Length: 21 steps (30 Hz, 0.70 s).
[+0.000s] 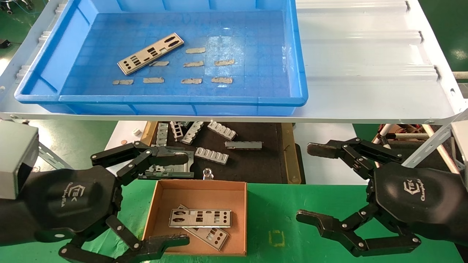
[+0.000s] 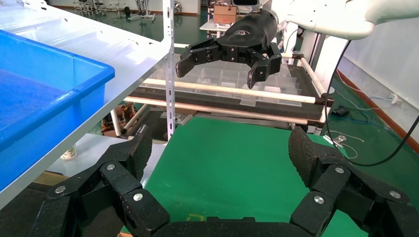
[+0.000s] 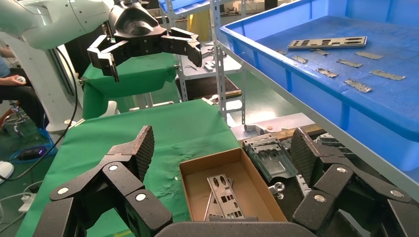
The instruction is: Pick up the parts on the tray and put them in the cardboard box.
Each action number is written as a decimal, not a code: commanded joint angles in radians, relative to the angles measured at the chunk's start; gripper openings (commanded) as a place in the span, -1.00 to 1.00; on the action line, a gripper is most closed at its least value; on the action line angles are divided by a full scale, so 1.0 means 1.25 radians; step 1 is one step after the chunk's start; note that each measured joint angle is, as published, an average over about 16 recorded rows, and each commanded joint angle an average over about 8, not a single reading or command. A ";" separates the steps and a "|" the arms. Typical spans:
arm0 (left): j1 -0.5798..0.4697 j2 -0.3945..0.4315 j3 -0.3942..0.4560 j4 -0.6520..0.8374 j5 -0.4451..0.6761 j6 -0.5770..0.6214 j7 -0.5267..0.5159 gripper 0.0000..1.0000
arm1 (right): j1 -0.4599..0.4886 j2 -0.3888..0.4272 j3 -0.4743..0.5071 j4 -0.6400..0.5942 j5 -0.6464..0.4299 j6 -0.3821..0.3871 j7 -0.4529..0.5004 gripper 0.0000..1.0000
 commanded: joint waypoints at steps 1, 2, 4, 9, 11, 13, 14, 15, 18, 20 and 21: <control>0.000 0.000 0.000 0.000 0.000 0.000 0.000 1.00 | 0.000 0.000 0.000 0.000 0.000 0.000 0.000 1.00; 0.000 0.000 0.000 0.000 0.000 0.000 0.000 1.00 | 0.000 0.000 0.000 0.000 0.000 0.000 0.000 1.00; 0.000 0.000 0.000 0.000 0.000 0.000 0.000 1.00 | 0.000 0.000 0.000 0.000 0.000 0.000 0.000 1.00; 0.000 0.000 0.000 0.000 0.000 0.000 0.000 1.00 | 0.000 0.000 0.000 0.000 0.000 0.000 0.000 1.00; 0.000 0.000 0.000 0.000 0.000 0.000 0.000 1.00 | 0.000 0.000 0.000 0.000 0.000 0.000 0.000 1.00; 0.000 0.000 0.000 0.000 0.000 0.000 0.000 1.00 | 0.000 0.000 0.000 0.000 0.000 0.000 0.000 1.00; 0.000 0.000 0.000 0.000 0.000 0.000 0.000 1.00 | 0.000 0.000 0.000 0.000 0.000 0.000 0.000 1.00; 0.000 0.000 0.000 0.000 0.000 0.000 0.000 1.00 | 0.000 0.000 0.000 0.000 0.000 0.000 0.000 1.00; 0.000 0.000 0.000 0.000 0.000 0.000 0.000 1.00 | 0.000 0.000 0.000 0.000 0.000 0.000 0.000 1.00; 0.000 0.000 0.000 0.000 0.000 0.000 0.000 1.00 | 0.000 0.000 0.000 0.000 0.000 0.000 0.000 1.00; 0.000 0.000 0.000 0.000 0.000 0.000 0.000 1.00 | 0.000 0.000 0.000 0.000 0.000 0.000 0.000 1.00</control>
